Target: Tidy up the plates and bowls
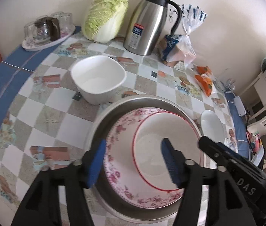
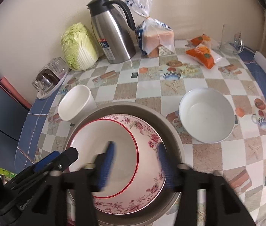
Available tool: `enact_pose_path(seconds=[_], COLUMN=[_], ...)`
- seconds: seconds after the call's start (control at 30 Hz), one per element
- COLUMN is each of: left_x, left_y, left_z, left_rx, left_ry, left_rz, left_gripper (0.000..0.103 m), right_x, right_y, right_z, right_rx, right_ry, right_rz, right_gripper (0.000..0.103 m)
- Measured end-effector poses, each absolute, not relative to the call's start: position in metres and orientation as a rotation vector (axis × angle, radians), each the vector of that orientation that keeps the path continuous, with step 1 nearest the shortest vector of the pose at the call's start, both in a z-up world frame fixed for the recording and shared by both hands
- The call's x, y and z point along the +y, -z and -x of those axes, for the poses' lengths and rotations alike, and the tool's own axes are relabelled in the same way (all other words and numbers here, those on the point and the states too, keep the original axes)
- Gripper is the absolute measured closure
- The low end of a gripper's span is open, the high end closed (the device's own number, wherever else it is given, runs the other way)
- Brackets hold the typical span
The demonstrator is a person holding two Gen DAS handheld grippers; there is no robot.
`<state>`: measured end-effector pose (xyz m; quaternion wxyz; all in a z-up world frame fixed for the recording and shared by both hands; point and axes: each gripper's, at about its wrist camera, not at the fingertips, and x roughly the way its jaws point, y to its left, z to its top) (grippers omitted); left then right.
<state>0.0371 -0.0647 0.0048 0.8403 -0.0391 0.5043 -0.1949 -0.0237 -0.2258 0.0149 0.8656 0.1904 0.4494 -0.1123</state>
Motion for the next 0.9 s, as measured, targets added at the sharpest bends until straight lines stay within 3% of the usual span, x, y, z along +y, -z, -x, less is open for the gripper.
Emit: enact_pose_path(seconds=[0.23, 0.3, 0.73, 0.9], left_x=[-0.050, -0.046, -0.039, -0.012], left_y=[-0.008, -0.008, -0.007, -0.013], left_z=[-0.036, -0.035, -0.019, -0.021], left_rx=[1.041, 1.032, 1.076, 1.093], left_ry=[0.344, 0.324, 0.252, 0.276], left_rz=[0.078, 0.074, -0.140, -0.101], left_gripper=[0.015, 0.008, 0.007, 0.007], right_x=[-0.230, -0.229, -0.231, -0.228], right_y=[-0.025, -0.026, -0.032, -0.039], right_z=[0.034, 0.036, 0.046, 0.053], right_rx=[0.904, 0.900, 0.892, 0.862], right_ry=[0.269, 0.274, 0.325, 0.335], right_rz=[-0.404, -0.399, -0.395, -0.316], right_gripper=[0.012, 0.000, 0.000, 0.000])
